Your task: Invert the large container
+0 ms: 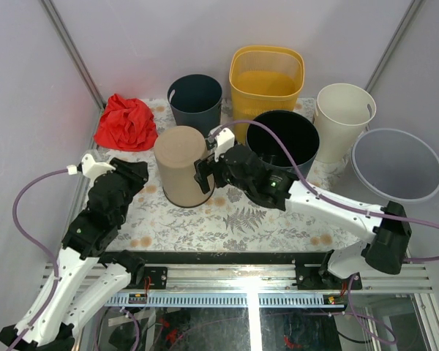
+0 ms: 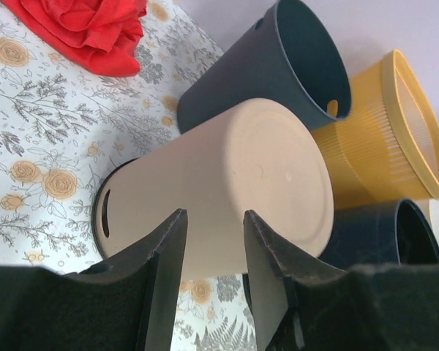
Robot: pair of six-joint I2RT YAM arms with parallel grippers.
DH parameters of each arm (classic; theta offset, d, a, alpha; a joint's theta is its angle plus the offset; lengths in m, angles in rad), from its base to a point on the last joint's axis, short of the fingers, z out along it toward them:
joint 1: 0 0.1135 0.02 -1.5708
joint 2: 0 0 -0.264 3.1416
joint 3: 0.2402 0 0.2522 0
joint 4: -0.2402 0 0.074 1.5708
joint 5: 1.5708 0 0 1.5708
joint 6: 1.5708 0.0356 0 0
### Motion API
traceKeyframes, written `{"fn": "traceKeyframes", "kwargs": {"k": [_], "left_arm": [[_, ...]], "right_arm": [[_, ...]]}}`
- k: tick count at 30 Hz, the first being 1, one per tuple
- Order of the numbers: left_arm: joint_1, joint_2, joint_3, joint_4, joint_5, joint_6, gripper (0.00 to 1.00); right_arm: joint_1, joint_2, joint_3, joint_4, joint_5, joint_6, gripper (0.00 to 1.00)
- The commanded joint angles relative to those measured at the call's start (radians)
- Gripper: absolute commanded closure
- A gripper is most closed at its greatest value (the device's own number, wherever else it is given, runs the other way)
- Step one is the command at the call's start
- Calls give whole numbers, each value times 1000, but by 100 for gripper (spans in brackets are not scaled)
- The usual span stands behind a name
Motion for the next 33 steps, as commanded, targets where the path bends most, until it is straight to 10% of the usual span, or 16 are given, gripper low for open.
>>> {"fn": "traceKeyframes", "kwargs": {"k": [1,33], "left_arm": [[4,-54,60,-114,68,54,63],[2,-256,198,-283,14,138,51]], "right_arm": [[-49,52,24,126,-29,16,1],[-99,581,379,400,-514,342,14]]}}
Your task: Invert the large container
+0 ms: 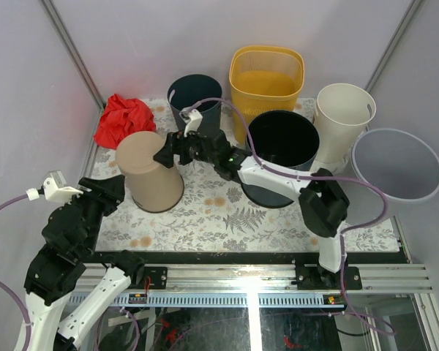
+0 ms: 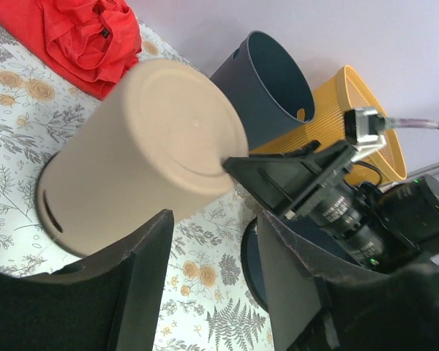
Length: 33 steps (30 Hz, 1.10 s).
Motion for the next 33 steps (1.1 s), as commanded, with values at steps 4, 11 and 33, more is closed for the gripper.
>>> {"fn": "traceKeyframes", "kwargs": {"k": [4,11,33], "left_arm": [[2,-31,31,-18,-16,34,50],[3,-35,40,-23,-18,43,49],[3,-16,104,-30,-16,78,48]], "right_arm": [[39,230,273,-11,-174,80,14],[50,417,485,44,-256,164,15],[75,276,377,107,-347,131,10]]}}
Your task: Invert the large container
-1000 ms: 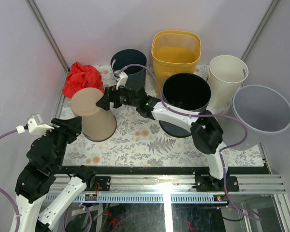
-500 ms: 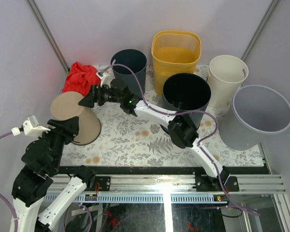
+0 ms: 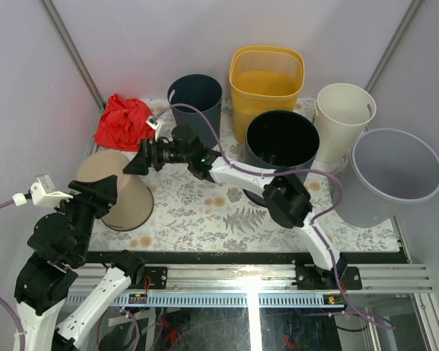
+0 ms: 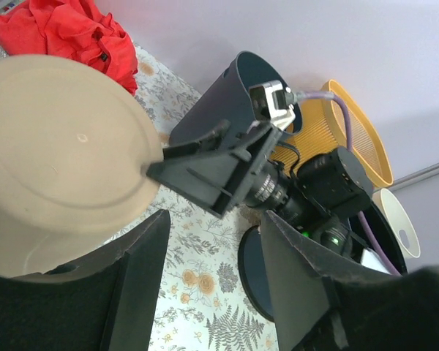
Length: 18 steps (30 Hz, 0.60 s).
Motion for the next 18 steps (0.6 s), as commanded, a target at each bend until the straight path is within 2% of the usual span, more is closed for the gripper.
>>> {"fn": "traceKeyframes", "kwargs": {"k": [1,10,18], "left_arm": [[3,9,48,-6,1,36,48],[2,31,47,-9,71,49,47],[2,125,-35,28,197,50,50]], "right_arm": [[8,-203,-134,-35,32,-135,10],[-4,-475,-353,-114,186,-259,7],[-5,-766,-668,-116,371,-335,7]]}}
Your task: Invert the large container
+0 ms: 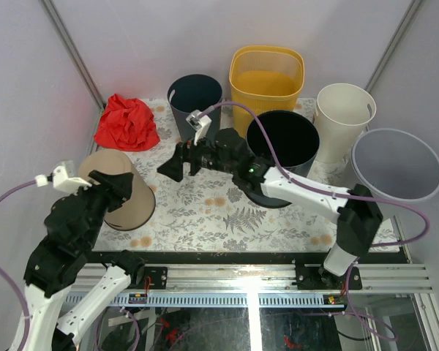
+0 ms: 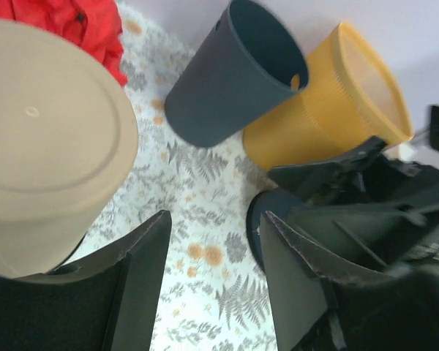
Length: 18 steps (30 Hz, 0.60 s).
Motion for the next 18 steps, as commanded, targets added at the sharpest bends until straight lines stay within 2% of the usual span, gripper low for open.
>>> {"fn": "traceKeyframes", "kwargs": {"k": [1,11,18], "left_arm": [[2,44,-73,39,94,16,50],[2,131,-237,159,104,-37,52],[3,197,-294,238,20,-66,54]], "right_arm": [[-2,-175,-142,1,144,-78,6],[-20,-538,-467,-19,373,-163,3],[-48,-702,-643,-6,443,-188,1]]}}
